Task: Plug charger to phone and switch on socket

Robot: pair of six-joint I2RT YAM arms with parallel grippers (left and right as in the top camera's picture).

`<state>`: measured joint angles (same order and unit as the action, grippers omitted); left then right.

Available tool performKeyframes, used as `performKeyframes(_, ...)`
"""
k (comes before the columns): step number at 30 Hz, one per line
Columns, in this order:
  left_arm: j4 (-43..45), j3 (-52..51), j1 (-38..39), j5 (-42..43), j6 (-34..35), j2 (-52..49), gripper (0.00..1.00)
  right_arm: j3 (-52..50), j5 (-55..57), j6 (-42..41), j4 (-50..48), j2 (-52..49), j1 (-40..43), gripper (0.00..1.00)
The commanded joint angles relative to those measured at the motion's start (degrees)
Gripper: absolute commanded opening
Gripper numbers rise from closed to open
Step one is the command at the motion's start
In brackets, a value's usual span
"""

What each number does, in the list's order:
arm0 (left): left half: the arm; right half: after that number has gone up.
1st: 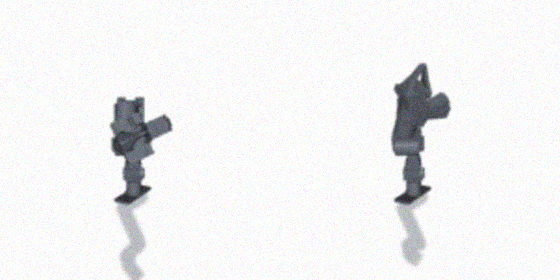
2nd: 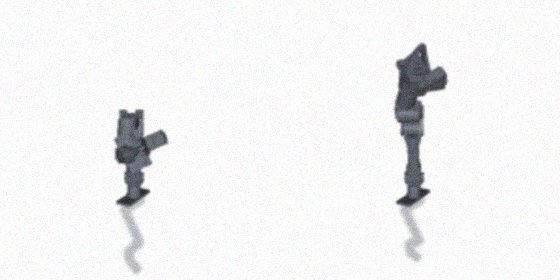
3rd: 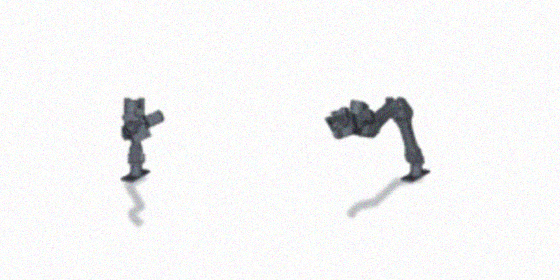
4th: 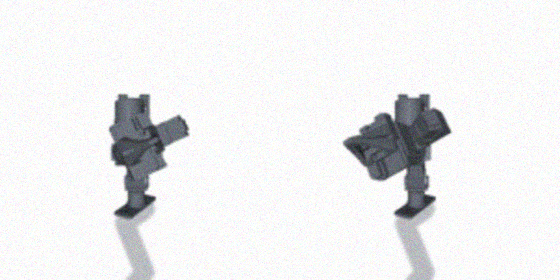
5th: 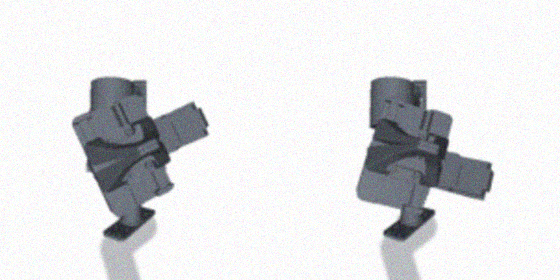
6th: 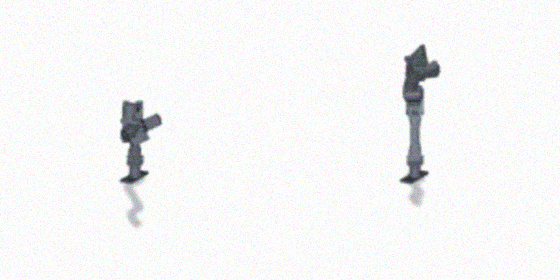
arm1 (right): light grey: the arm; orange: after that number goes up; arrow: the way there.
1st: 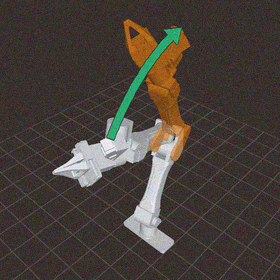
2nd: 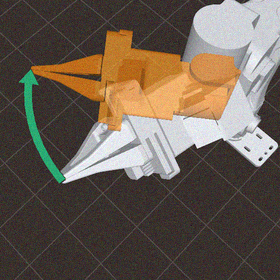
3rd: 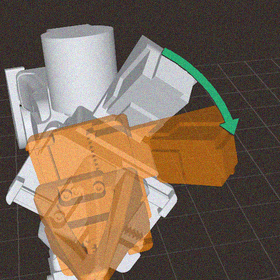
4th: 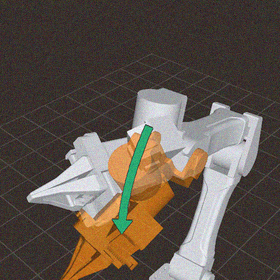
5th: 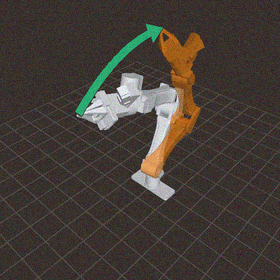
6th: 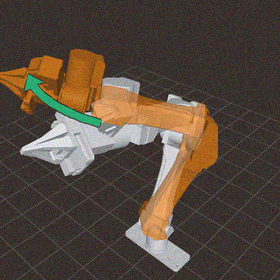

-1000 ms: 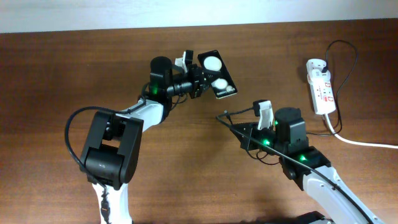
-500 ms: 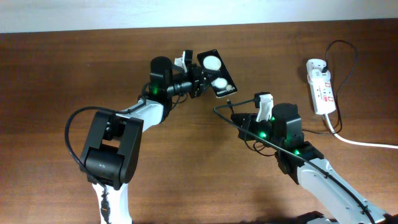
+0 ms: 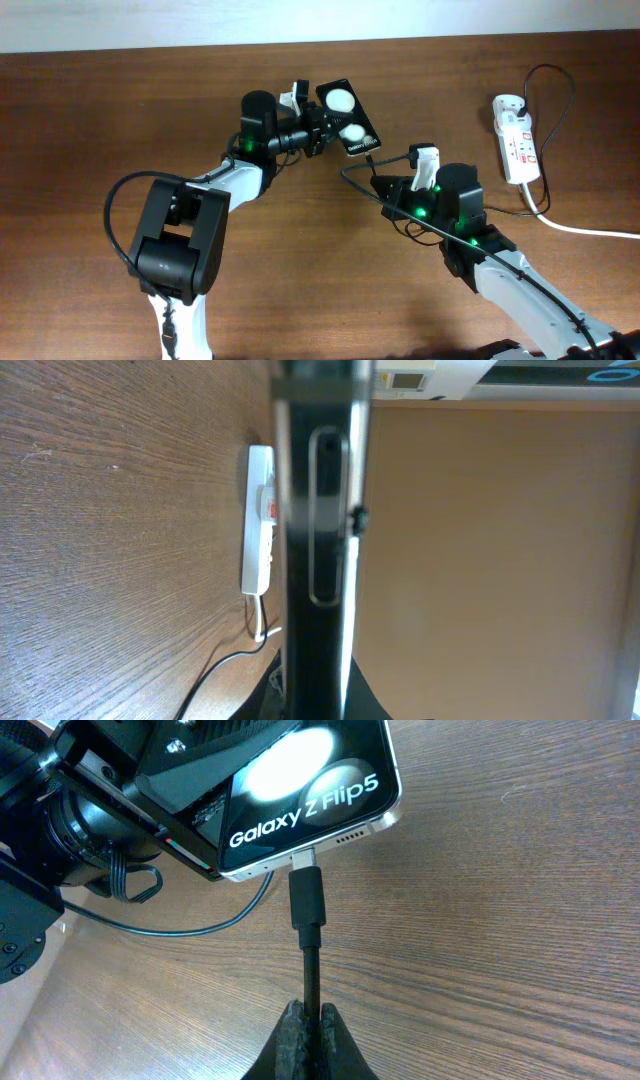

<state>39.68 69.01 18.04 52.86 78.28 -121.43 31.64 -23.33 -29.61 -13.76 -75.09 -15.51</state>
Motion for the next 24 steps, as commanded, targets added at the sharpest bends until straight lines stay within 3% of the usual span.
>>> performKeyframes(1,0.5,1.0,0.3,0.9,0.1,0.3,0.00,0.0,0.7,0.1,-0.7,-0.3,0.2,0.04)
performKeyframes(19,0.1,1.0,1.7,1.9,-1.9,0.3,0.00,0.0,0.0,0.9,1.6,-1.0,0.2,0.04)
performKeyframes(24,0.1,1.0,-1.7,0.9,-2.7,0.3,0.00,0.1,-0.2,1.6,2.6,-0.8,0.2,0.04)
